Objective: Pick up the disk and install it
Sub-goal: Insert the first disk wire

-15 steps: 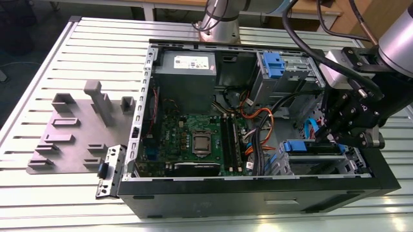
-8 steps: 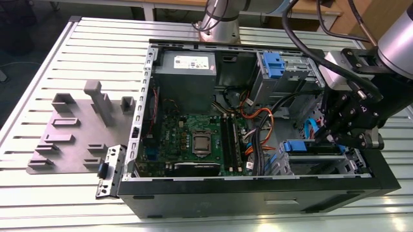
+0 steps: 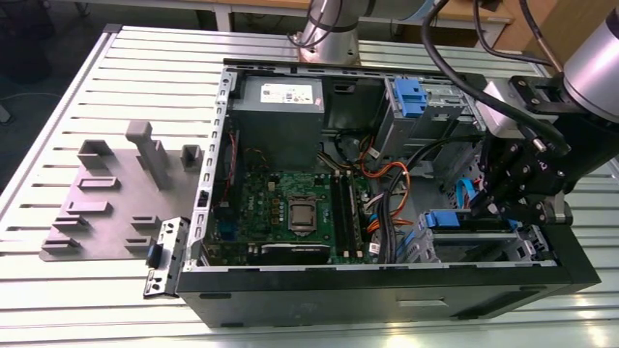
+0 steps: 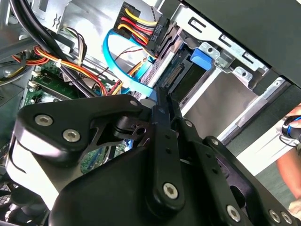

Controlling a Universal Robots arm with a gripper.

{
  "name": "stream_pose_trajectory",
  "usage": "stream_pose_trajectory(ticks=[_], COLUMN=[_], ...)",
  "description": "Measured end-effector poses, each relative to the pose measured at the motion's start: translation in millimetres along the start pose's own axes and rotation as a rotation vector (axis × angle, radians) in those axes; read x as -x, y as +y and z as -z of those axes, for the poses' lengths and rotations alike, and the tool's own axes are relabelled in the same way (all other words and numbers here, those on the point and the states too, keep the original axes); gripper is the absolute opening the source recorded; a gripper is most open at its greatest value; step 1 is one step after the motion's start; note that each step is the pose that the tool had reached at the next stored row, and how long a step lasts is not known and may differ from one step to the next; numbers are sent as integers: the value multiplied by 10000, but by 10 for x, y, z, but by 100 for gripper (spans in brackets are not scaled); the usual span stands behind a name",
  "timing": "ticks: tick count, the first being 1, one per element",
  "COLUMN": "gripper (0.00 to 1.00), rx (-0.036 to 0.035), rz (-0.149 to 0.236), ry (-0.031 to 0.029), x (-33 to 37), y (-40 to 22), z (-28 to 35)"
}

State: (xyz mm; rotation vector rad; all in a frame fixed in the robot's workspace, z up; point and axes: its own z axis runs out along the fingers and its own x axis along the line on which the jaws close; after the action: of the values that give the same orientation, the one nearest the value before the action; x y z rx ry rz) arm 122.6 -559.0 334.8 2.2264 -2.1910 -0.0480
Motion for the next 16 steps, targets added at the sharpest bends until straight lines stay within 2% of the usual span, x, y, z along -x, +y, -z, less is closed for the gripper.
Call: stream_pose_trajectory(ticks=[5,13,14,16], gripper=[16,16,16,17], rx=[1,-1,-3,-1], rz=[0,0,1,1], ry=[14,-1,-17,-7], x=[-1,0,0,0], y=[-2,-2,-3,-2], z=[-49,-57,-64,-61])
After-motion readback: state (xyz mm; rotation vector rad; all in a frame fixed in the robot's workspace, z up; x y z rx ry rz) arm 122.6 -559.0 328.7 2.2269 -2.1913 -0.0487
